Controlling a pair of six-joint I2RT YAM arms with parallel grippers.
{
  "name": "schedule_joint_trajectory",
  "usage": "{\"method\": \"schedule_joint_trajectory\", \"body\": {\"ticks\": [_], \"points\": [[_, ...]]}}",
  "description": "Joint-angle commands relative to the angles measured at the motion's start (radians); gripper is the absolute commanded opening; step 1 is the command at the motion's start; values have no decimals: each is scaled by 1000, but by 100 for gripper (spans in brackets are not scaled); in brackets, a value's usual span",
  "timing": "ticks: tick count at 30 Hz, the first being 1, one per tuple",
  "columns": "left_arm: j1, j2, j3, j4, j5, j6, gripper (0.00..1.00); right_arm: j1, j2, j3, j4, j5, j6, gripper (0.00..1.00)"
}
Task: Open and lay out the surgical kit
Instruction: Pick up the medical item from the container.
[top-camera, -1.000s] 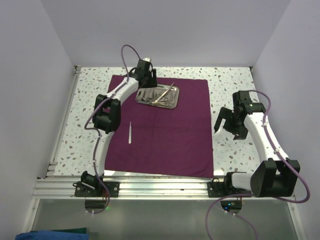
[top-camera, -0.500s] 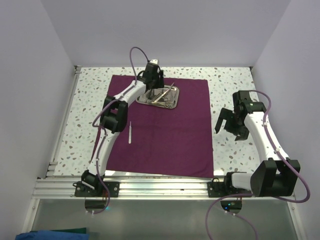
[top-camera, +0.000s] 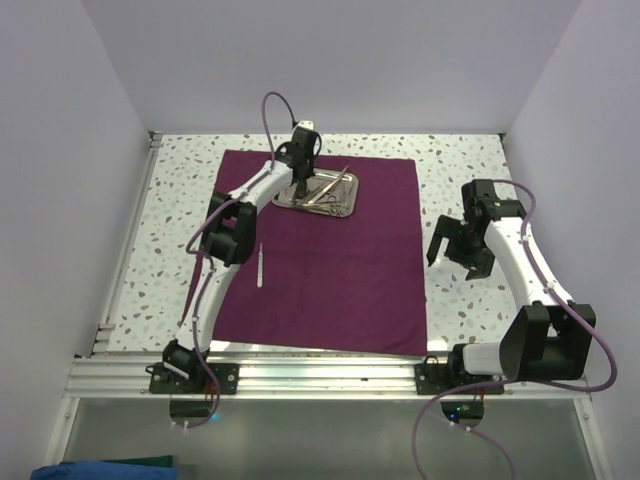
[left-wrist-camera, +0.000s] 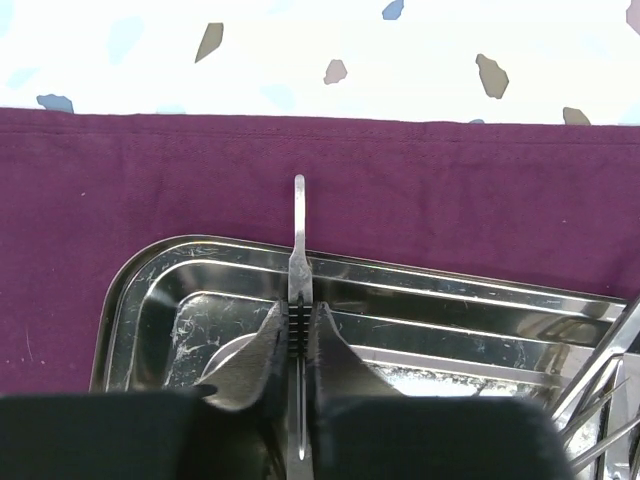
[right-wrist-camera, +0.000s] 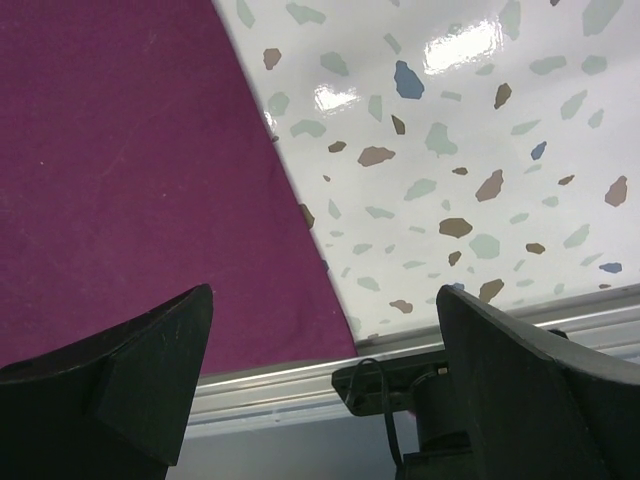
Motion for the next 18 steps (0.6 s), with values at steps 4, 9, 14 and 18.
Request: {"method": "schedule_joint_trajectory", "body": {"ticks": [4, 9, 14, 18], "points": [[5, 18, 10, -44, 39, 43, 0, 2, 18, 34, 37, -17, -17, 98], [5, -26, 27, -43, 11, 77, 0, 2, 15, 25, 55, -30, -12, 98], [25, -126, 41, -37, -17, 97, 0, 1, 3, 16, 72, -31, -8, 98], [40, -221, 27, -41, -33, 93, 0, 2, -2, 10, 89, -51, 0, 98]]}}
